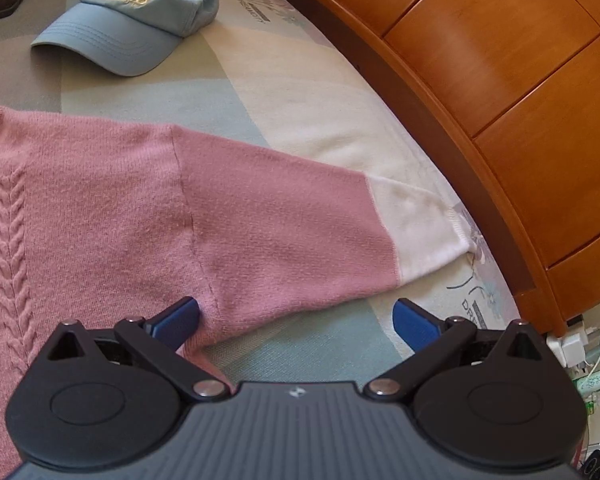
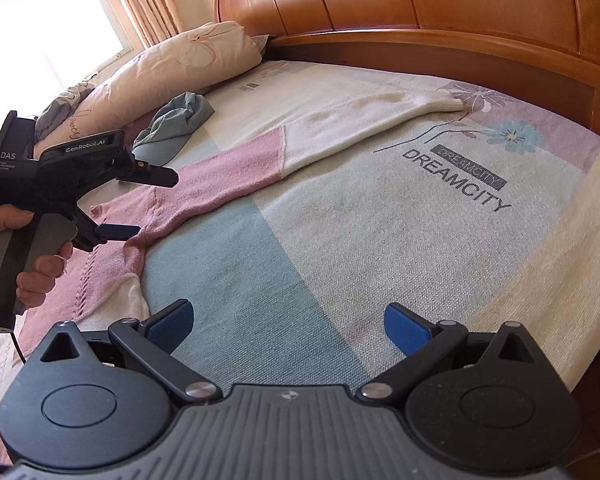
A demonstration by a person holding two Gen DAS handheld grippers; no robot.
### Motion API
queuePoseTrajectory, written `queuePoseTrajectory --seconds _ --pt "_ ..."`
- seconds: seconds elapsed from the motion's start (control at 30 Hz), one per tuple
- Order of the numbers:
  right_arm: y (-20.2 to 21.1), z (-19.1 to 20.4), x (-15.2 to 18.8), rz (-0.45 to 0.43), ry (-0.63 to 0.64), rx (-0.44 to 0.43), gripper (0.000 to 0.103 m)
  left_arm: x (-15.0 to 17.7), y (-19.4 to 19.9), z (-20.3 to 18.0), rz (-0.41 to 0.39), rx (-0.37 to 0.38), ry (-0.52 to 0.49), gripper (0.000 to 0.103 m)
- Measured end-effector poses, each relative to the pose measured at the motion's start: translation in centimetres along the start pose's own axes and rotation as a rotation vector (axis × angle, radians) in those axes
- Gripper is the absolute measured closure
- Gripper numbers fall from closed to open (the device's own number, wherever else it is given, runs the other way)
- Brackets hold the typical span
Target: Fold clothes
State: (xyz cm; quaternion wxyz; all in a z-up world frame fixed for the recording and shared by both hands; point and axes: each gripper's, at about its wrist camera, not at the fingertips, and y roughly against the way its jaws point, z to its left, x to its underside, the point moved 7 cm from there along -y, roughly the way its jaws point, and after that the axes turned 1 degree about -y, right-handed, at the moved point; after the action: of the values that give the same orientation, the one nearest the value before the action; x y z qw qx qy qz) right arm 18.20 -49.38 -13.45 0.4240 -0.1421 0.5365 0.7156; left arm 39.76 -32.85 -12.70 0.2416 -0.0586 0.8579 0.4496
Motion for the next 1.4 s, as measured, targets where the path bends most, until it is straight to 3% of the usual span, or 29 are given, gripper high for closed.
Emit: queuePoseTrajectory --seconds 0.17,0.37,0.5,0.57,0.77,0.97,1.03,1.2,1.4 --pt "0.2 -0.1 -0.1 -0.007 -0.027 -0.003 0.0 1.3 1.1 0.0 0.023 -0.01 0.007 0.001" --pt "0.1 0.3 0.0 -0.002 -0.005 -0.014 0.0 1.8 -1.5 -0.1 0.063 -0.02 0.055 0.001" --pt "-0.2 0.1 -0.1 -0.007 -0.013 -0.01 0.0 1.5 0.7 -1.0 0.074 0.053 0.044 0.001" --pt "-0.3 0.4 -0.1 -0.007 -0.004 -0.007 0.0 1.7 3.2 -1.4 0.064 0.049 0.016 0.001" --pt "0.0 3.3 0.8 0.017 0.079 -0.056 0.0 3.0 13.0 -0.3 0.025 -0.033 -0.092 0.001" --pt "2.6 8.9 2.7 -0.017 0.237 -0.094 0.0 6.5 22.8 4.6 0.022 -0.251 -0.206 0.001" --pt "3.5 11.5 4.2 -0.023 0.305 -0.074 0.0 8.1 24.7 7.1 0.0 -0.281 -0.205 0.001" --pt "3.5 18.1 8.4 0.035 0.418 -0.123 0.0 12.7 24.4 12.5 -0.027 -0.331 -0.16 0.001" --pt "3.1 22.4 13.0 0.072 0.46 -0.204 0.0 19.3 21.5 16.1 -0.067 -0.34 -0.154 0.001"
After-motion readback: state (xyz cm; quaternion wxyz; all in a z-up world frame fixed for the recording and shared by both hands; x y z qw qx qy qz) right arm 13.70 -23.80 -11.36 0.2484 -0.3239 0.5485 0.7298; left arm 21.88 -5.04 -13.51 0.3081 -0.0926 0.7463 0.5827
